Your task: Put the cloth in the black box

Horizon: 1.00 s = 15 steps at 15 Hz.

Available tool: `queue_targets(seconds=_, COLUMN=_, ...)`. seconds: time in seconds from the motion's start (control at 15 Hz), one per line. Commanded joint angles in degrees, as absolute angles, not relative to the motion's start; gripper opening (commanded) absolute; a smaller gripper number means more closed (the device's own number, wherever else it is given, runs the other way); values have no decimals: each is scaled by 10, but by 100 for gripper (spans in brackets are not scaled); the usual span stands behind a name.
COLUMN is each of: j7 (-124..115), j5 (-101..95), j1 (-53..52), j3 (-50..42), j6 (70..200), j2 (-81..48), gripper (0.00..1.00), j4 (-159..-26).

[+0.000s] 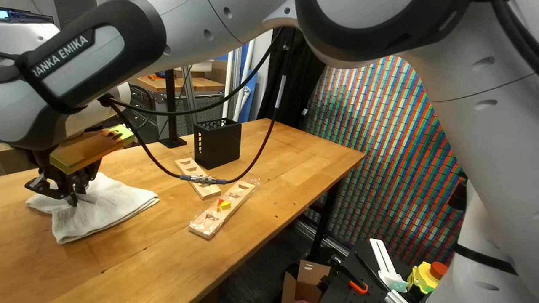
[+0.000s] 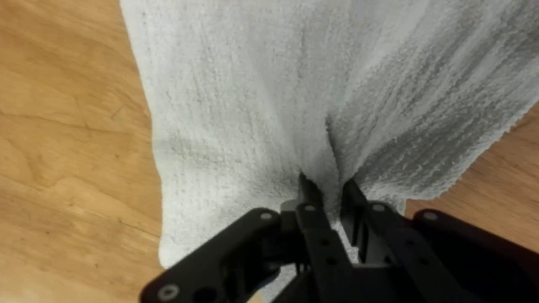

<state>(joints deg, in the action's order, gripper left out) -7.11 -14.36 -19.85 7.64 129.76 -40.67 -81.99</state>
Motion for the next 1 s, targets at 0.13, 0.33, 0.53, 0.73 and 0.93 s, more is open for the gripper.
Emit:
queue_targets(seconds=0.13, j7=-105, j5=-146, j1=-224, j3=63, j6=1299, j2=-360, gripper=4, j4=-851)
queue_targets(seconds=0.33, j7=-117, j5=-154, j1=-231, j3=58, j6=1288, j2=-338, gripper=4, j4=-860)
queue_targets(seconds=0.53, j7=-130, j5=-169, j1=-234, j3=50, j6=1268, j2=-300, gripper=4, j4=-876)
queue_targets(seconds=0.73, j7=-132, j5=-182, j1=-229, j3=46, j6=1232, j2=-257, gripper=4, j4=-895)
queue_targets(seconds=0.93, j7=-123, j5=-193, j1=-214, j3=45, j6=1190, j2=-213, gripper=4, j4=-908)
